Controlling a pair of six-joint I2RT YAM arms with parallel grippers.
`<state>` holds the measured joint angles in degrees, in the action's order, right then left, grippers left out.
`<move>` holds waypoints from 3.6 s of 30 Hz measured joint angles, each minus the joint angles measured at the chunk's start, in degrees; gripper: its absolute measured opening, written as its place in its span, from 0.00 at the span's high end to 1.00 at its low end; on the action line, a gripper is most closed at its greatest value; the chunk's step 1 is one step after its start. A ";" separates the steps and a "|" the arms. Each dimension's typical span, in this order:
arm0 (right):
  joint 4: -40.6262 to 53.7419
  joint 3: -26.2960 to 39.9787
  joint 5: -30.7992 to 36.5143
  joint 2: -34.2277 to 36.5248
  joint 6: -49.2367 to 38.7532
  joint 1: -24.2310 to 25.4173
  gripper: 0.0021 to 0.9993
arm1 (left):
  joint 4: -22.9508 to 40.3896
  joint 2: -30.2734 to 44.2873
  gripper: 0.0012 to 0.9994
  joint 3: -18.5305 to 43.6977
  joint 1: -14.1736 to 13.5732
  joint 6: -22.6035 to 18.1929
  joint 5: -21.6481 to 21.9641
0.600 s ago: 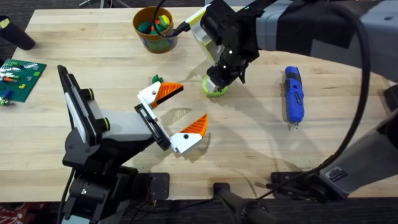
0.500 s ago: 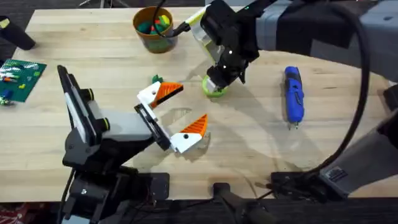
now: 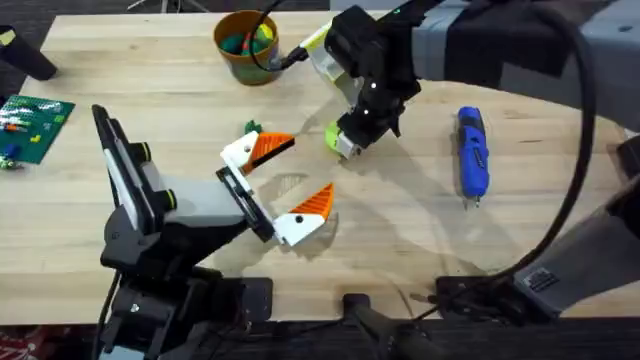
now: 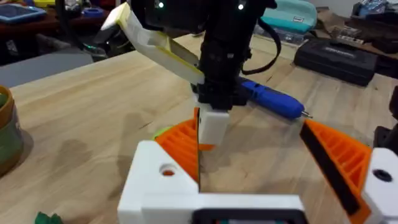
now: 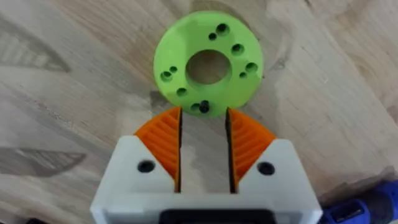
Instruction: Pick up the gripper from the table and insert it into the empty holder that is missing its gripper. Then pick up a screw, insert it into the mounting hole, and use the screwdriver to tighten it. Finally, clean up the table by picking up the vegetable and placing it into the bucket.
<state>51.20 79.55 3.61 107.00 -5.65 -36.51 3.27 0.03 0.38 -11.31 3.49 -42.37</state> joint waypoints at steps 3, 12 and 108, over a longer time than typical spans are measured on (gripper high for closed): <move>-0.02 0.02 -0.02 0.00 -0.02 -0.02 0.63 | 0.00 0.00 0.01 -0.02 0.00 0.00 0.00; -1.97 0.02 0.00 0.00 -0.24 0.00 0.63 | 0.00 0.00 0.01 -0.02 0.00 0.00 0.00; -1.90 0.44 -0.01 1.18 -0.81 0.00 0.99 | 0.00 0.00 0.01 0.00 0.00 0.00 0.00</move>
<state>49.30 79.99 3.61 108.18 -6.46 -36.51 3.27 0.03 0.38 -11.31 3.49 -42.37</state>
